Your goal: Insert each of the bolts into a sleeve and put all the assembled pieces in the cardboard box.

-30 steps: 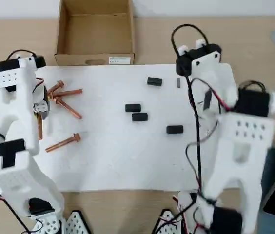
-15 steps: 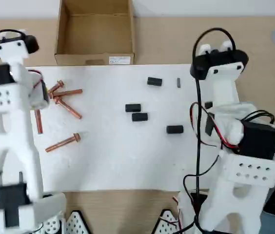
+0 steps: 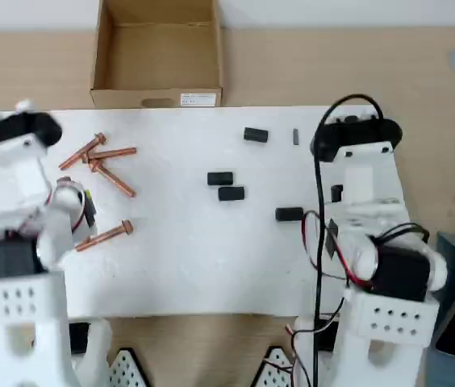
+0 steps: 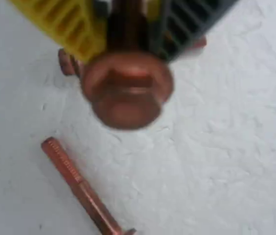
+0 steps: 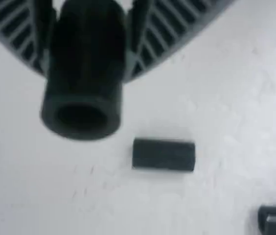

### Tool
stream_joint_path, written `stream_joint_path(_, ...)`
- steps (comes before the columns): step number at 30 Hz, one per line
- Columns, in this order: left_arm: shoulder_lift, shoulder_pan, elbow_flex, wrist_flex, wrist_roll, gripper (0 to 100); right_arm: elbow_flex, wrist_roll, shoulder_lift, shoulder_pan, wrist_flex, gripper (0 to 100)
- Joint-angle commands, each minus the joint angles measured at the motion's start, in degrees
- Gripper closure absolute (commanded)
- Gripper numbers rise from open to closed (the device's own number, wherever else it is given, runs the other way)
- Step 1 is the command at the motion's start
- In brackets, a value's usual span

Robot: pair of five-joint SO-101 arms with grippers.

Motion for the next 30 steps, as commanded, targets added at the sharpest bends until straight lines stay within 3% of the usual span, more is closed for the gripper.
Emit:
stream_joint_path(1, -9.9, 0.5, 5.5, -5.5, 4.7, 99, 5.9, -2.2, -5.9, -2.5, -6.3, 98.9)
stream_joint_path(8, -26.5, 0.7, 15.4, -13.0, 11.3, 99, 19.5, -8.0, -21.1, -12.9, -16.0, 98.9)
stream_joint_path(16, -43.3, 11.3, 24.1, -13.3, 11.4, 99, 28.1, -11.5, -32.9, -25.8, -19.9, 98.9)
stream_joint_path(19, -43.6, 14.8, 24.8, -13.2, 12.3, 99, 30.5, -11.4, -35.5, -30.2, -21.9, 98.9)
stream_joint_path(24, -43.3, 17.8, 22.3, -13.3, 23.8, 99, 34.1, -11.4, -39.6, -37.1, -24.7, 98.9)
stream_joint_path(30, -43.3, 23.2, 19.4, -14.2, 29.5, 99, 37.1, -11.4, -44.6, -44.9, -24.8, 98.9)
